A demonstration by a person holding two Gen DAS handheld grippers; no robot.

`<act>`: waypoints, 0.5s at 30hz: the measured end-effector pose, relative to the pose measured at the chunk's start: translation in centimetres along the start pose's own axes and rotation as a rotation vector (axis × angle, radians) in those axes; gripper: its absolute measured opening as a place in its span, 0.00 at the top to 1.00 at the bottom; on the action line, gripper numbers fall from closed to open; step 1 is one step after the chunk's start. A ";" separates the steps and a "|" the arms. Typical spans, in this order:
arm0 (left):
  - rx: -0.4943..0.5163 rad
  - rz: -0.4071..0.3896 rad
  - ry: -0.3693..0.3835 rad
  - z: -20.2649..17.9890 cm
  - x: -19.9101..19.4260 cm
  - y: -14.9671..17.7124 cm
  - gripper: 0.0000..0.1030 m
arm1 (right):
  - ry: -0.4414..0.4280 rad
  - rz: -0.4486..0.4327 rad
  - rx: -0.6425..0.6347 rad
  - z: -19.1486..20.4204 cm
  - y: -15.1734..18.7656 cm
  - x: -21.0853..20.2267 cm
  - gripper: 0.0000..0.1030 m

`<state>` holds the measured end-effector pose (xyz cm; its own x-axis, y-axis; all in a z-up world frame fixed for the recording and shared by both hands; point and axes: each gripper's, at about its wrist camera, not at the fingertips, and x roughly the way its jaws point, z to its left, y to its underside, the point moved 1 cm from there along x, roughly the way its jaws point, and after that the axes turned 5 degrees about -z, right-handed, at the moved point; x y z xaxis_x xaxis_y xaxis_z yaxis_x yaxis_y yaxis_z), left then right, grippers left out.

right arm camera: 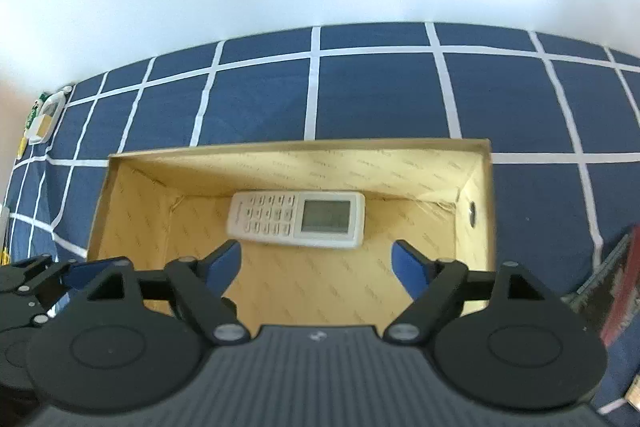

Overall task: Organize objects
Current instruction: 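Move the right tool out of the box toward the white TV remote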

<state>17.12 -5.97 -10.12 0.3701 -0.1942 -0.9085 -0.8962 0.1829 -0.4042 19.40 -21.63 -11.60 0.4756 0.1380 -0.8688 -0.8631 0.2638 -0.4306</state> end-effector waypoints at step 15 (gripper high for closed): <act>0.023 -0.055 -0.042 -2.6 -7.1 5.9 0.00 | 0.029 -0.077 -0.005 -0.8 5.3 -8.4 0.00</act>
<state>8.62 -6.03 -5.79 0.4291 -0.1642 -0.8882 -0.8685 0.1952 -0.4557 10.74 -22.17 -6.79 0.5358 0.0897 -0.8396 -0.8249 0.2677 -0.4979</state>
